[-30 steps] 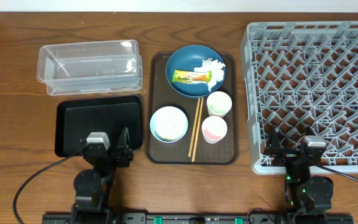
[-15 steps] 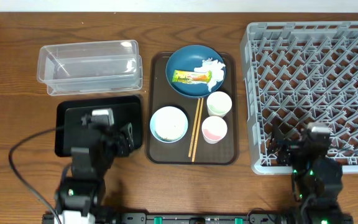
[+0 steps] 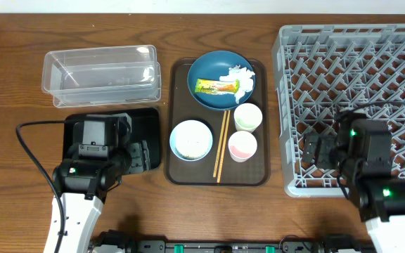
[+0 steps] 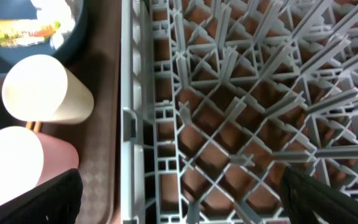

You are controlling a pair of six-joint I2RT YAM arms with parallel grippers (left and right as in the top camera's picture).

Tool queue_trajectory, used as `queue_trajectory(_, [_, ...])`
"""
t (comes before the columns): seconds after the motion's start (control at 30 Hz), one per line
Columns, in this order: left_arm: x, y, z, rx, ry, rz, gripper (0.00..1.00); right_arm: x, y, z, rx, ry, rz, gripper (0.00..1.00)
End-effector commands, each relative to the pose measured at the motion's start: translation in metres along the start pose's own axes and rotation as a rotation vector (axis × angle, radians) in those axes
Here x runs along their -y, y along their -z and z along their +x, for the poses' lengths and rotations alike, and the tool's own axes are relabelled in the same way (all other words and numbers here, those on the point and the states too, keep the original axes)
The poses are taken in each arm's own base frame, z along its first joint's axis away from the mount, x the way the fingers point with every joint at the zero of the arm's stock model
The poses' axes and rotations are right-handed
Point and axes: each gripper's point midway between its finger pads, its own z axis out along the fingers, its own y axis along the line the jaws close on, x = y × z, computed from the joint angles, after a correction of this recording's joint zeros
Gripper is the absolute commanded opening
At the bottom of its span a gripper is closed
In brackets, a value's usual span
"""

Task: Sort waste into correct bins and load items into the dishwasher rack
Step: 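Reach the left gripper over the blue plate toward the white tissue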

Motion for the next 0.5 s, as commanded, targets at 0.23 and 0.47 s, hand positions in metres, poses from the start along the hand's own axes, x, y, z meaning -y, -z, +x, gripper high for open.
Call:
queue_trajectory(0.23, [0.003,0.006,-0.006,0.014,0.034,0.012,0.7,0.0,-0.002,-0.007,-0.033,0.03,0.004,0.99])
queue_trajectory(0.47, [0.022,0.02,-0.055,0.067,-0.003,0.043,0.7,-0.001,-0.002,-0.012,-0.012,0.029,0.001,0.99])
